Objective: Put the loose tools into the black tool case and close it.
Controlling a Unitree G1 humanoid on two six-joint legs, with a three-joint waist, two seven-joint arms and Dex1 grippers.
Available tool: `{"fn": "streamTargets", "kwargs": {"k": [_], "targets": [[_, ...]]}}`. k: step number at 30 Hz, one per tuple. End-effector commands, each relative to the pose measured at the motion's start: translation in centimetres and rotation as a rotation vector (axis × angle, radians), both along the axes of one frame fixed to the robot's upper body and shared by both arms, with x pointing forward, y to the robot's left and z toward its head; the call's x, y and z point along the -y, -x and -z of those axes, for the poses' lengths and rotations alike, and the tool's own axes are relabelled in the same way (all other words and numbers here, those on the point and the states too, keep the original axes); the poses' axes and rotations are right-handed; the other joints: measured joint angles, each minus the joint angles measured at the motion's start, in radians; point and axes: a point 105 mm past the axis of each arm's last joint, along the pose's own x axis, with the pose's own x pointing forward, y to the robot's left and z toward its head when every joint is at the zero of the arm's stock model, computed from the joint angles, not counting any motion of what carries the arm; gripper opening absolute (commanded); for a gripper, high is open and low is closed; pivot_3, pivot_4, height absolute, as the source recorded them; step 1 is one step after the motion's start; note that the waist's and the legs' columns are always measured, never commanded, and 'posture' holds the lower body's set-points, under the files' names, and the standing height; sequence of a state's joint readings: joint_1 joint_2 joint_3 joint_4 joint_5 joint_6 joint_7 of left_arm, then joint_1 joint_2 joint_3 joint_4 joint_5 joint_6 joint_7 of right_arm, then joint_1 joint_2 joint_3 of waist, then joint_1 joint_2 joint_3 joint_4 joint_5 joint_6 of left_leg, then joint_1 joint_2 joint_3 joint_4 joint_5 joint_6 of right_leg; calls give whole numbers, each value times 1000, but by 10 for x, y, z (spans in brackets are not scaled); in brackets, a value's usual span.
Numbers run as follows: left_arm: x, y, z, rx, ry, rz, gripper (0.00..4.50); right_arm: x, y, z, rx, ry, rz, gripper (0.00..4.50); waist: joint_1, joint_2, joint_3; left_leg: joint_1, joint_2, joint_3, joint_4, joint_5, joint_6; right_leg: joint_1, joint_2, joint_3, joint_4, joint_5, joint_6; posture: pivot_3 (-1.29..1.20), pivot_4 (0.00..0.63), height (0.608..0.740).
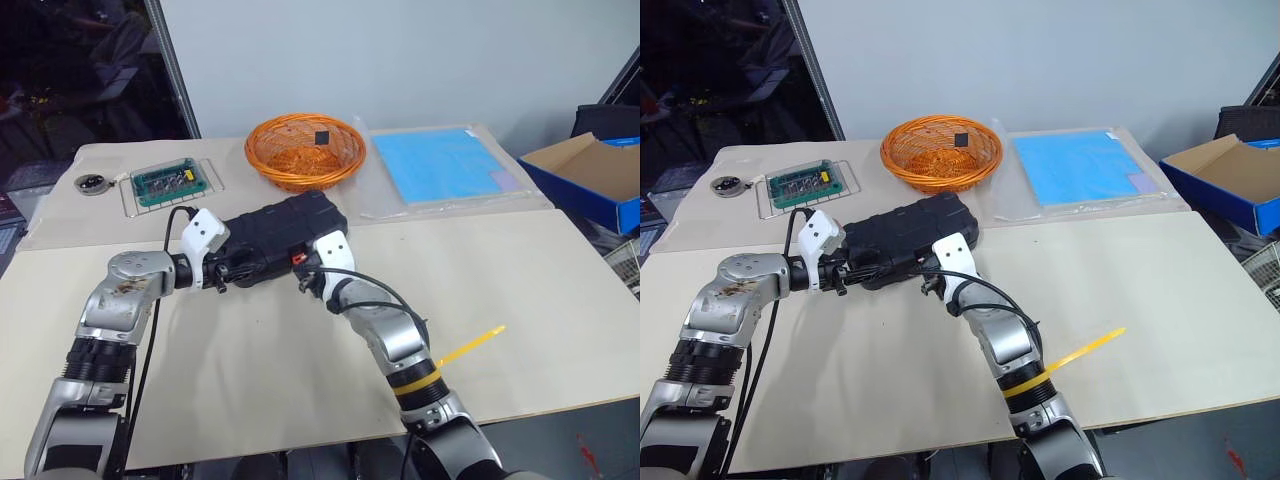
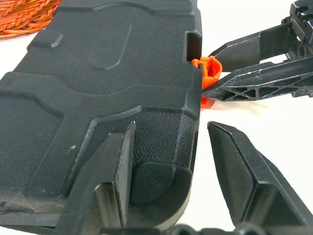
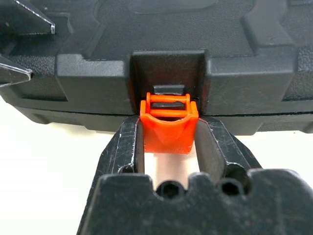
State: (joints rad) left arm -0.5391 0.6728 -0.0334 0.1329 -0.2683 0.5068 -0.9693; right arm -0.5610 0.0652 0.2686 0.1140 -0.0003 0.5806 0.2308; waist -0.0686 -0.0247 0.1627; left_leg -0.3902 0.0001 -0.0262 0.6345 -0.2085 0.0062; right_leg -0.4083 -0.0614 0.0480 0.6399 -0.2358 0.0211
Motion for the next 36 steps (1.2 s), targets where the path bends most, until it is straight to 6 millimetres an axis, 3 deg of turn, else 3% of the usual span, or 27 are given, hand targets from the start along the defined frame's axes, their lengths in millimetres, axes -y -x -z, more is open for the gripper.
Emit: {"fn": "streamTargets", "kwargs": {"k": [1, 11, 16, 36], "targets": [[4, 7, 21, -91, -15, 13, 2533, -19, 4, -35, 141, 30, -79, 1197, -1, 0, 0, 0, 0, 0, 0, 0, 0, 0, 0, 0, 0, 0, 0, 0, 150, 740], [5, 9, 23, -98, -18, 12, 2533, -24, 5, -37, 98, 101, -94, 1197, -3, 0, 0, 1, 0, 0, 0, 0, 0, 0, 1, 0, 1, 0, 0, 0, 150, 740], [6, 10, 24, -99, -17, 12, 2533, -20, 8, -21, 43, 138, -94, 1197, -3, 0, 0, 1, 0, 0, 0, 0, 0, 0, 1, 0, 1, 0, 0, 0, 150, 740], [6, 10, 25, -102, -17, 10, 2533, -10, 8, 4, -89, 156, -59, 1197, -2, 0, -1, 2, 0, 0, -1, 0, 0, 1, 0, 0, 0, 0, 0, 0, 150, 740]]}}
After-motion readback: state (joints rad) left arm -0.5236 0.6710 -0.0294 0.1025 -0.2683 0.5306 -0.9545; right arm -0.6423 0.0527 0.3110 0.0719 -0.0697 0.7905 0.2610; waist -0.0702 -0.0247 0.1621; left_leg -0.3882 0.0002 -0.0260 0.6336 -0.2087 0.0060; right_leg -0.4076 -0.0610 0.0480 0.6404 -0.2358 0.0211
